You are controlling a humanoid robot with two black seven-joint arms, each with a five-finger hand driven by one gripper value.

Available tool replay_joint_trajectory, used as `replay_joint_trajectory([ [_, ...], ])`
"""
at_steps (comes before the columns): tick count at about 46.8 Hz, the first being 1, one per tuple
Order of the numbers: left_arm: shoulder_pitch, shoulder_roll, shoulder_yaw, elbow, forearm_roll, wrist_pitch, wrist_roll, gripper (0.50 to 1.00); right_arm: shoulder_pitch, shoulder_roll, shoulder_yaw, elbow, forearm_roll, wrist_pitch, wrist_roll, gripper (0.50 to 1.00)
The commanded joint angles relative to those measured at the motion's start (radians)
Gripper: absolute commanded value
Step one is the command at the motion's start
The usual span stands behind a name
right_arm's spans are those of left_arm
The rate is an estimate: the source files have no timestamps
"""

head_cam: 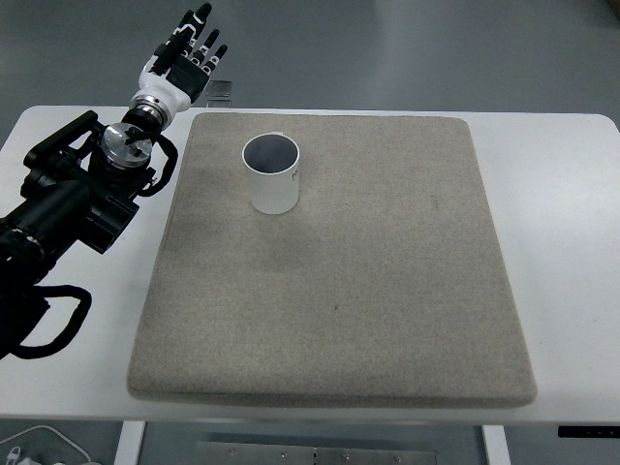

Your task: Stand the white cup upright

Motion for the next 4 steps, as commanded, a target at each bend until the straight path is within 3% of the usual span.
replay_joint_trajectory([
  [1,0.0,0.0,0.0,0.0,0.0,0.005,0.0,0.994,0.0,0.0,0.002,0.0,0.001,0.002,0.0,0.93],
  [4,0.0,0.001,0.002,0.001,0.002,0.006,-0.002,0.994,0.0,0.0,0.002,0.0,0.001,0.002,-0.001,0.93],
])
